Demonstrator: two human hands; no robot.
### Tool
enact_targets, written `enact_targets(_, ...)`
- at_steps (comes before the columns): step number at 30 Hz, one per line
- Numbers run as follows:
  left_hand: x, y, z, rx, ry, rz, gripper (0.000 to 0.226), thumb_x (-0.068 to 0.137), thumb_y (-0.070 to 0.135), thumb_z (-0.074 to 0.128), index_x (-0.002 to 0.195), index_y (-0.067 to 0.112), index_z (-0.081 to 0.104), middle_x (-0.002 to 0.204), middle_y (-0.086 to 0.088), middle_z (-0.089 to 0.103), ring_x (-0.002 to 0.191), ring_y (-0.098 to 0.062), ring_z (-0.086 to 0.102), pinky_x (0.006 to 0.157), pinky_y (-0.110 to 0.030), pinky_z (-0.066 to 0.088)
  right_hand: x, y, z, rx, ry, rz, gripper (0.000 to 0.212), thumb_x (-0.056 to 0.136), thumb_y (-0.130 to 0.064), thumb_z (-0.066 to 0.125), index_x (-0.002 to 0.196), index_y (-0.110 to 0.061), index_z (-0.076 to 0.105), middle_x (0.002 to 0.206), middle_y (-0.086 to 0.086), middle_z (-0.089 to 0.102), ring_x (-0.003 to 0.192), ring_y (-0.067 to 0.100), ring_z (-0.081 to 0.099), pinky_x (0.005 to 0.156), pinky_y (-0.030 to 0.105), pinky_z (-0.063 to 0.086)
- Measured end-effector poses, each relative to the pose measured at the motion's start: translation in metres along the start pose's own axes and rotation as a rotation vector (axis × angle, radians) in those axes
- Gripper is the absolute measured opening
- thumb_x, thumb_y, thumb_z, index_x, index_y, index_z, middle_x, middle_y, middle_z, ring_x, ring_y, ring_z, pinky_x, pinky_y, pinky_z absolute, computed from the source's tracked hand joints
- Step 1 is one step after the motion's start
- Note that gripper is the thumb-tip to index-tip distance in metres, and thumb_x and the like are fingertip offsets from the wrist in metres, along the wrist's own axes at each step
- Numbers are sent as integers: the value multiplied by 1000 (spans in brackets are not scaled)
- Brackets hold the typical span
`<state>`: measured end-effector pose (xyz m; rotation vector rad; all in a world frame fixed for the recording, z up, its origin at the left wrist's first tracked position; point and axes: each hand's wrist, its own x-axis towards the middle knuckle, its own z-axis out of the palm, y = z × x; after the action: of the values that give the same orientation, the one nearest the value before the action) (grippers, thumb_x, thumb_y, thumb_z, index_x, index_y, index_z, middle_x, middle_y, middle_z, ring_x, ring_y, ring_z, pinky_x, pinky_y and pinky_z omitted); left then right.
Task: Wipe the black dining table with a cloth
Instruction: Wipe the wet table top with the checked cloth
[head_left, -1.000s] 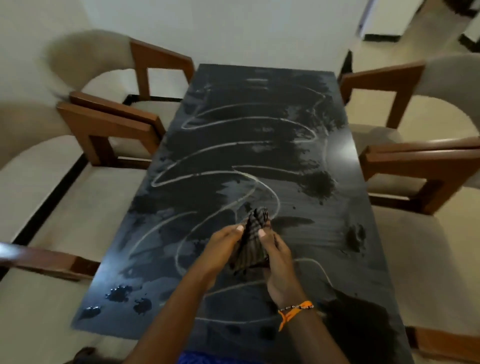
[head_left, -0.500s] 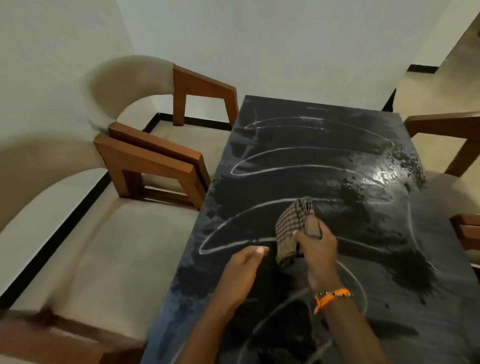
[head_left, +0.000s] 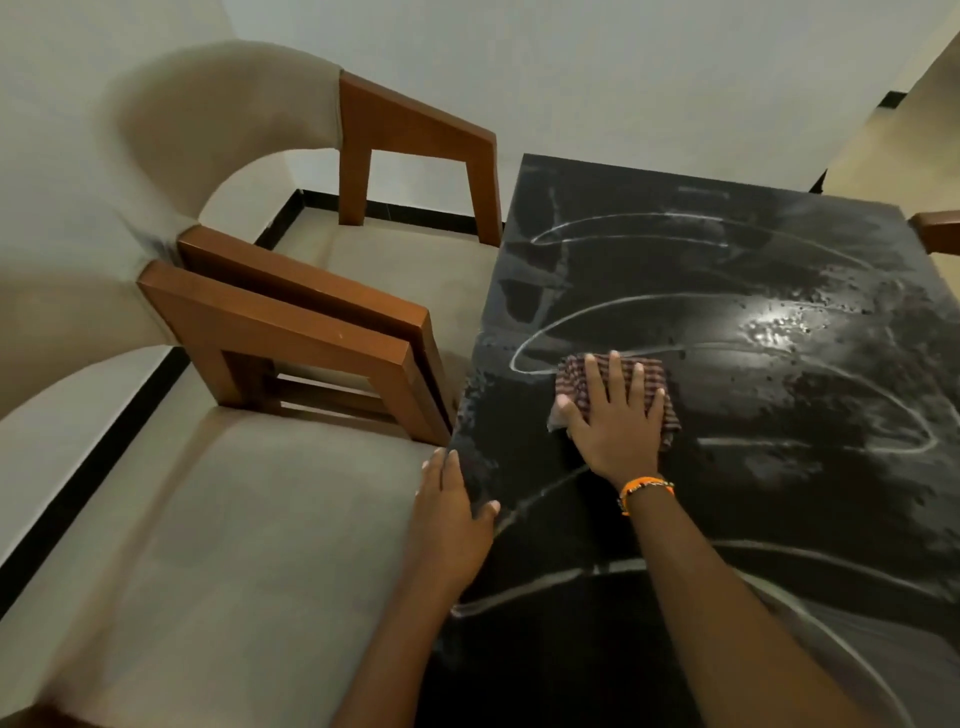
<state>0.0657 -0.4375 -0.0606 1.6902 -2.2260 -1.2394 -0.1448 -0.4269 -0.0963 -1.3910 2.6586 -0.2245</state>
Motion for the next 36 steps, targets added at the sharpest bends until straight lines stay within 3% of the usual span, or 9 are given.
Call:
enact_targets(7,7,-5,7,64,25,123,92,87,32,60,148,11,-6,158,-6,-7,145,-19,-7,119,-36,8,37,-105,19,7,9,-269,67,91,-54,39,150,-28,18,160,6,10,146,34,7,116,56,-1)
enact_targets(12,13,7,12,273,24,209,99,83,45,60,148,14,-9,157,-2,-16,143,-18,-18,114,-34,-8,46,-73,17,2,24,-349,64,91,-56,36,148,-33,21,160,0,16,147,27,12,117,51,6)
enact_targets(16,19,11,13,356,-47,180,101,82,47,61,147,15,-9,157,-2,-17,143,-19,-18,116,-37,-4,61,11,0,-19,72,-155,61,93,-55,37,149,-35,20,159,-1,17,146,27,14,116,51,10)
enact_targets(21,22,16,15,398,-93,116,103,81,45,63,147,16,-10,157,-3,-17,144,-20,-13,117,-39,2,46,137,-25,-31,129,225,61,94,-48,42,149,-31,22,159,3,18,146,32,15,116,55,11)
enact_targets(24,25,18,15,405,-109,97,104,80,44,65,147,15,-9,157,-3,-17,144,-21,-12,118,-39,3,45,155,-31,37,114,449,62,95,-51,38,150,-30,18,161,6,11,147,34,8,116,58,6)
enact_targets(26,26,19,14,407,-121,93,105,80,43,65,147,14,-9,157,-4,-16,144,-21,-12,118,-40,4,50,133,-27,54,124,480,65,95,-51,38,151,-28,17,161,9,9,146,37,4,116,59,3)
enact_targets(33,25,21,15,418,-101,108,106,79,41,67,148,11,-7,157,-5,-14,145,-22,-11,117,-39,6,69,-39,8,54,21,-117,66,93,-54,38,151,-35,12,161,5,2,147,34,-1,114,58,-3)
enact_targets(36,23,26,15,404,-72,86,106,77,35,71,148,10,-4,158,-7,-10,145,-23,-8,119,-40,8,56,-76,17,26,-6,-372,64,91,-55,40,149,-35,20,161,3,10,147,31,6,115,56,0)
